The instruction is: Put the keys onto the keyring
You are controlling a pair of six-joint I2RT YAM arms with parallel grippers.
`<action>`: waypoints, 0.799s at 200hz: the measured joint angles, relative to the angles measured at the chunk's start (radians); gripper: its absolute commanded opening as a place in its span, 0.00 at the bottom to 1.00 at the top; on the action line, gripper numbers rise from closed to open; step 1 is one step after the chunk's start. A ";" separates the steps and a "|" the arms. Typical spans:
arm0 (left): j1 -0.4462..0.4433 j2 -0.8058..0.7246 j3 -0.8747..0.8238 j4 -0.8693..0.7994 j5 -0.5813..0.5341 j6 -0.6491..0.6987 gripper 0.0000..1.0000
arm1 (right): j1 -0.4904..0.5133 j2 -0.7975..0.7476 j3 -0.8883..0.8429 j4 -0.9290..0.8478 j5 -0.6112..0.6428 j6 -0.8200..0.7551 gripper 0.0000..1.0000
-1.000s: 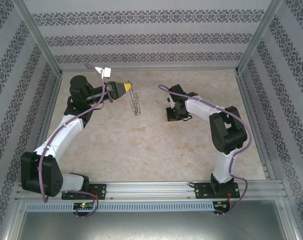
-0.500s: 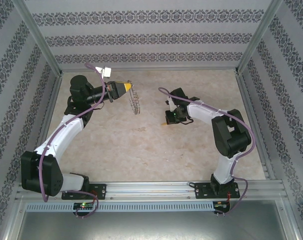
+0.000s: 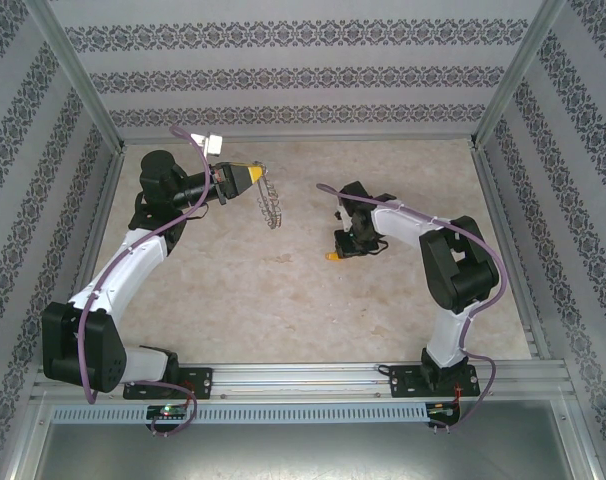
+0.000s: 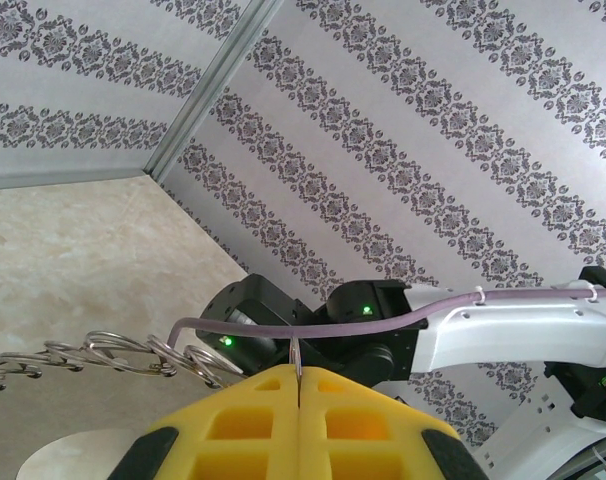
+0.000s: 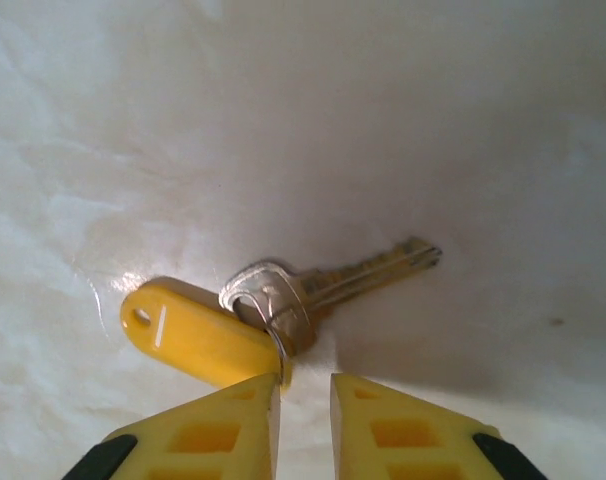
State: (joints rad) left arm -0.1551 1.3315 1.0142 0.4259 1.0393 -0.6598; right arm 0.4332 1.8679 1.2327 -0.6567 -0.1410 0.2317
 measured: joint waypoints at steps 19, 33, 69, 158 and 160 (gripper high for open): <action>0.000 0.000 0.000 0.000 0.000 0.000 0.00 | 0.021 0.002 0.082 -0.070 0.047 -0.031 0.25; 0.000 0.000 0.000 -0.002 0.000 0.002 0.00 | 0.036 0.012 0.152 -0.109 0.072 -0.053 0.28; -0.003 -0.002 0.000 -0.088 0.000 0.056 0.00 | 0.047 0.095 0.311 -0.214 0.085 -0.099 0.28; -0.009 -0.035 0.000 -0.231 -0.005 0.168 0.00 | 0.047 0.287 0.505 -0.419 0.071 -0.162 0.24; -0.009 -0.035 0.000 -0.232 -0.005 0.169 0.00 | 0.047 0.291 0.507 -0.421 0.071 -0.162 0.24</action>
State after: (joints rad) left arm -0.1642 1.2964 1.0142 0.1936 1.0340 -0.4908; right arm 0.4805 2.1586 1.7397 -1.0779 -0.0700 0.0696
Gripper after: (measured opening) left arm 0.043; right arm 0.251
